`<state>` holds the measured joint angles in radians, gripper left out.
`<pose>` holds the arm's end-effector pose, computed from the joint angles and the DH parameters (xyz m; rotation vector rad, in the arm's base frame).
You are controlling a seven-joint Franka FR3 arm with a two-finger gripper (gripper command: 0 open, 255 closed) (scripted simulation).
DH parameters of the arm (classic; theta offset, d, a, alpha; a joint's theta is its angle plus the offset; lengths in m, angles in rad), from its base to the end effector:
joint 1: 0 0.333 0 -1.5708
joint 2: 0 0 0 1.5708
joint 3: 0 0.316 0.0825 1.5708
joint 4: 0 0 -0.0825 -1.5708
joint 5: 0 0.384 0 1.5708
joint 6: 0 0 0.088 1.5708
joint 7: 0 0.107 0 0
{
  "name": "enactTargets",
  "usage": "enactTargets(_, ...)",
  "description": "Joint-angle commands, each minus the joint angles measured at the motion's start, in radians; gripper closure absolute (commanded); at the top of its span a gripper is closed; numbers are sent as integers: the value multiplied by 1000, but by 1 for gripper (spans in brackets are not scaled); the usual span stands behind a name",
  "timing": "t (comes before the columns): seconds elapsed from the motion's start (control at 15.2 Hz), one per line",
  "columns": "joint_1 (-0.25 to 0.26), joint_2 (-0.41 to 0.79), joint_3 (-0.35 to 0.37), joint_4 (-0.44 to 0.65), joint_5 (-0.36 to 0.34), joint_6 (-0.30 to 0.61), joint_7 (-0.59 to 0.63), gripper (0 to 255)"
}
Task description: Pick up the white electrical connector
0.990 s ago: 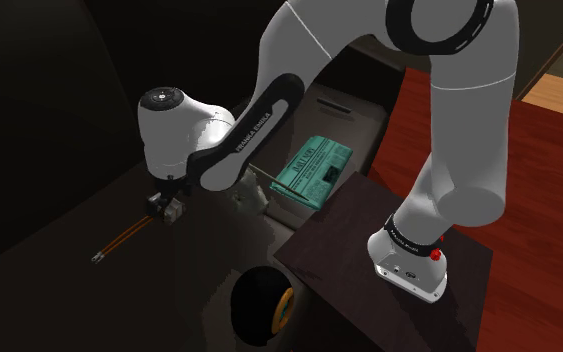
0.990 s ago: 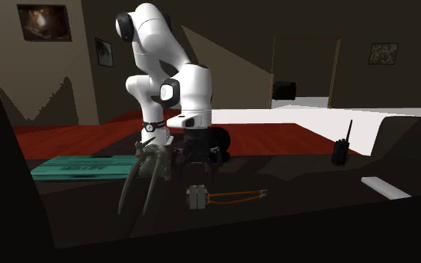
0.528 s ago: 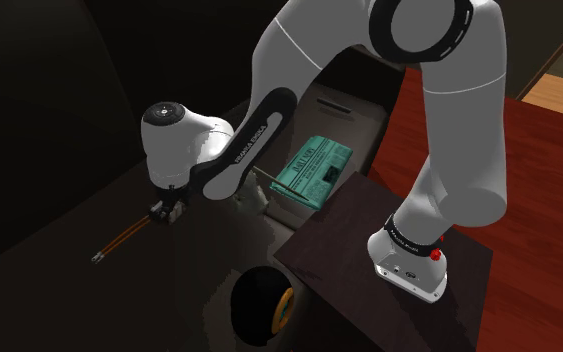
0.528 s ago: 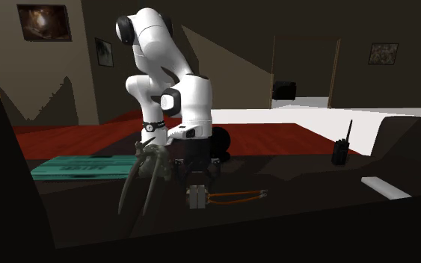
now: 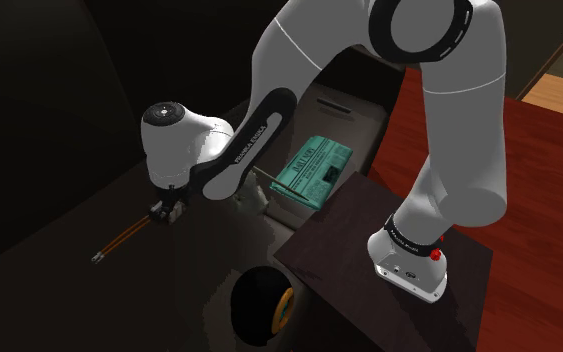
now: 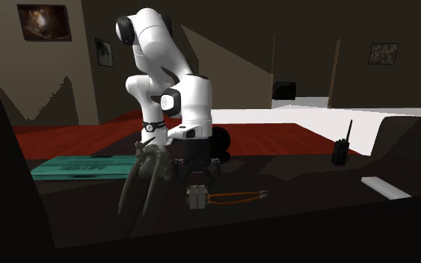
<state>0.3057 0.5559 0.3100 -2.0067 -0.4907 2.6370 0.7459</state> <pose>0.4966 0.3600 0.1968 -3.1101 -0.3659 -0.2507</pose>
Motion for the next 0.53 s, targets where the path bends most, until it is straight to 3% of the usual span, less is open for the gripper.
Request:
enactTargets(0.0,0,1,-1,-2,-1,3,0,255)
enactTargets(0.46,-31,-74,41,-14,49,-59,-41,255)
